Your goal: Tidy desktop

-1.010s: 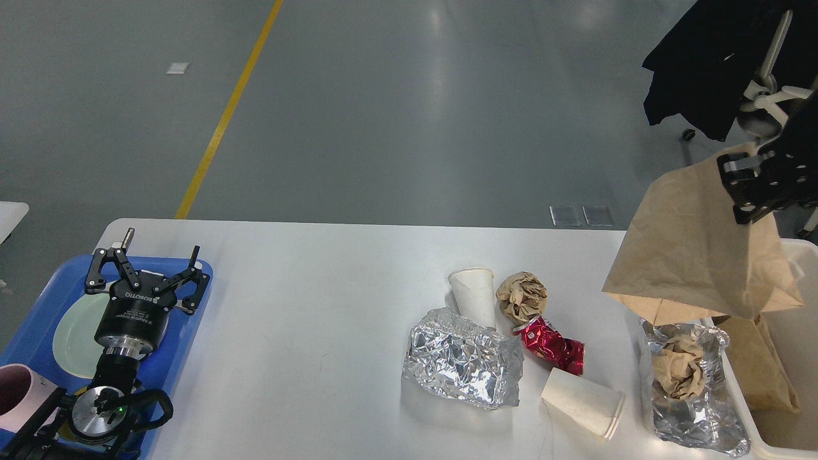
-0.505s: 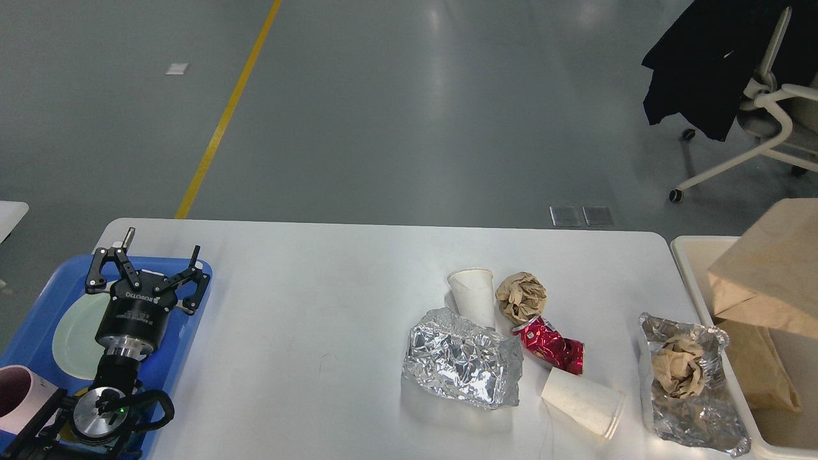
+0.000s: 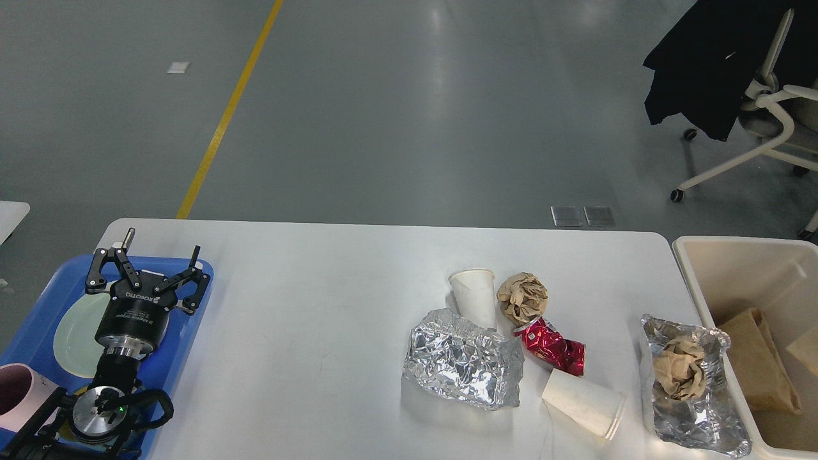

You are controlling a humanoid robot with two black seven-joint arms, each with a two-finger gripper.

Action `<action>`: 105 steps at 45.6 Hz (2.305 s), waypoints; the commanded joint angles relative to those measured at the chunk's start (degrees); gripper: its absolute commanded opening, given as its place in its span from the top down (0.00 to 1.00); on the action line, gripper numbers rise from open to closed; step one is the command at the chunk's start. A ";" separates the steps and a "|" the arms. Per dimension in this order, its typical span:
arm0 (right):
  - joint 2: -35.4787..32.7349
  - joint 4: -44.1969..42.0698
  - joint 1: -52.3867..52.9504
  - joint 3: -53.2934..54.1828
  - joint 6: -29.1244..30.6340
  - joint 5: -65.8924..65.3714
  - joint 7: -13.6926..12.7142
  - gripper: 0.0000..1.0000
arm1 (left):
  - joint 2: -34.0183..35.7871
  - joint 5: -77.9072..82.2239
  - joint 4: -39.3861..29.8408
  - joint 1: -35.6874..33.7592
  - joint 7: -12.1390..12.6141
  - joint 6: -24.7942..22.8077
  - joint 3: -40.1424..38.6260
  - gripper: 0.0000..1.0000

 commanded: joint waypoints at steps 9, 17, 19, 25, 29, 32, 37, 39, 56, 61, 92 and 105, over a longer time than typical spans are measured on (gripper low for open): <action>20.35 -33.39 -30.06 12.92 -4.96 0.12 -0.23 1.00 | -0.01 0.00 0.05 0.00 0.00 0.08 0.00 0.03; 24.93 -35.51 -33.94 13.01 -10.32 1.43 -0.31 1.00 | -0.01 0.00 0.05 0.00 0.00 0.08 0.00 0.03; 25.72 -35.60 -34.90 13.01 -11.37 2.23 -0.40 1.00 | -0.01 0.00 0.05 0.00 0.00 0.08 0.00 0.03; 26.86 -35.60 -36.93 12.92 -14.01 3.90 -0.40 1.00 | -0.01 0.00 0.05 0.00 0.00 0.00 0.00 0.03; 27.83 -35.68 -37.45 12.83 -15.33 4.25 -0.49 1.00 | -0.01 0.00 0.05 0.00 0.00 0.00 0.00 0.03; 28.18 -35.68 -37.98 13.01 -15.95 4.34 -0.58 1.00 | -0.01 0.00 0.05 0.00 0.00 0.00 0.00 0.03; 28.09 -35.68 -37.98 13.01 -16.21 4.34 -0.58 1.00 | -0.01 0.00 0.05 0.00 0.00 0.00 0.00 0.03; 28.01 -35.68 -37.98 13.10 -17.00 4.43 -0.49 0.63 | -0.01 0.00 0.05 0.00 0.00 0.08 0.00 0.03; 27.57 -35.07 -38.86 13.19 -23.95 5.31 -0.14 0.00 | -0.01 0.00 -0.04 0.00 0.00 0.08 0.00 0.03; 26.34 -34.28 -38.25 13.18 -23.86 5.39 -0.05 0.00 | -0.01 0.00 -0.04 0.00 0.00 0.00 0.00 0.03; 5.23 22.92 23.59 -22.74 -4.62 -0.50 -6.56 0.00 | -0.01 0.00 0.05 0.00 0.09 0.08 0.00 0.03; 19.03 32.94 53.67 -30.76 27.72 0.38 -6.56 0.00 | -0.01 0.00 -0.04 0.00 0.09 0.08 0.00 0.03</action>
